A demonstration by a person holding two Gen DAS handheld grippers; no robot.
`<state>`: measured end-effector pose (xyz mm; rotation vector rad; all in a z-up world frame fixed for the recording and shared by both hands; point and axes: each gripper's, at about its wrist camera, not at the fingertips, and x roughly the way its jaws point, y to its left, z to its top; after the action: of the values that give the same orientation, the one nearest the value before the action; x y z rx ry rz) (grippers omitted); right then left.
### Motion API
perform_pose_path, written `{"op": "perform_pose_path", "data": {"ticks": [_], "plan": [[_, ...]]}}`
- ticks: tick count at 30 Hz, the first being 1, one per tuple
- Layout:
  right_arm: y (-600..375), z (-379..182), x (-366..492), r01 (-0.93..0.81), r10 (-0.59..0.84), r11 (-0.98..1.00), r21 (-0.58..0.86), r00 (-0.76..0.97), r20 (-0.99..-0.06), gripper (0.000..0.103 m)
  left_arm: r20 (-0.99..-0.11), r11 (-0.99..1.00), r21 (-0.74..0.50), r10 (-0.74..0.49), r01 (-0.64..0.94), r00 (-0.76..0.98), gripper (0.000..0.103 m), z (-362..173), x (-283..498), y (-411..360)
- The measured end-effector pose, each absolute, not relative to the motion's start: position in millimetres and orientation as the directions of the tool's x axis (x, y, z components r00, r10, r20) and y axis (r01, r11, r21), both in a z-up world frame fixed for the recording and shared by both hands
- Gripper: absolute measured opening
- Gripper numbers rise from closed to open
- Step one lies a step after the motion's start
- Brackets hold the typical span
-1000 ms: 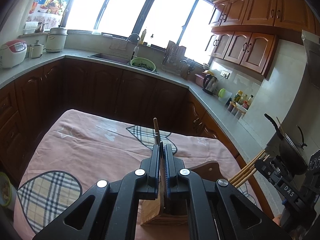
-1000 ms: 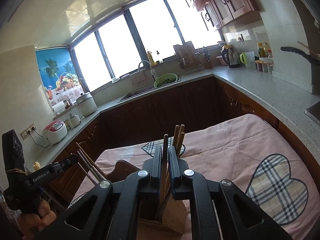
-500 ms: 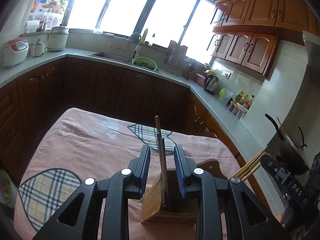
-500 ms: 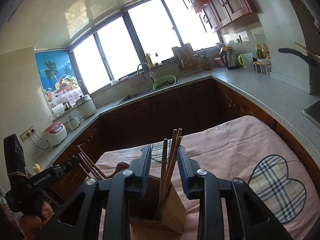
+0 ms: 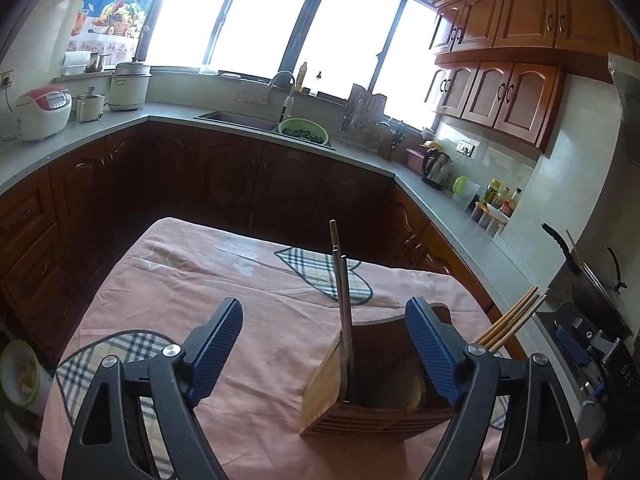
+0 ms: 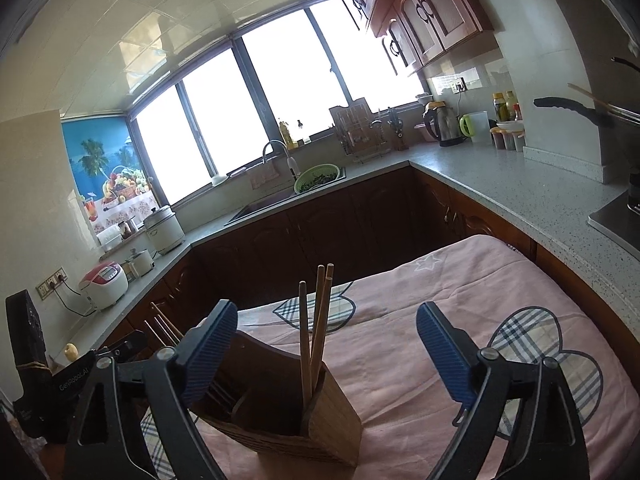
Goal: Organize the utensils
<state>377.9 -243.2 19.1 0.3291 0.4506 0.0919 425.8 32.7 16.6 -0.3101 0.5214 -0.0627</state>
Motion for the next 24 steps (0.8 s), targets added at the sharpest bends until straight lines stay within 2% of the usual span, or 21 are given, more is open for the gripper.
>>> {"op": "perform_pose_path", "data": {"ticks": [5,16,24], "plan": [[-243,21,366,-0.035,0.179,0.942,0.335,0.894,-0.411,0.101,-0.492,0.95,-0.312,-0.14,-0.025,0.859,0.096,17,406,36],[-236,21,321,-0.062,0.208,0.941,0.333,0.88,-0.426,0.102,-0.505,0.948,-0.318,-0.155,-0.016,0.849,0.098,20,342,41],[-229,18,277,-0.096,0.237,0.943,0.319,0.867,-0.439,0.102,-0.48,0.962,-0.273,-0.122,-0.015,0.869,0.102,28,277,41]]}}
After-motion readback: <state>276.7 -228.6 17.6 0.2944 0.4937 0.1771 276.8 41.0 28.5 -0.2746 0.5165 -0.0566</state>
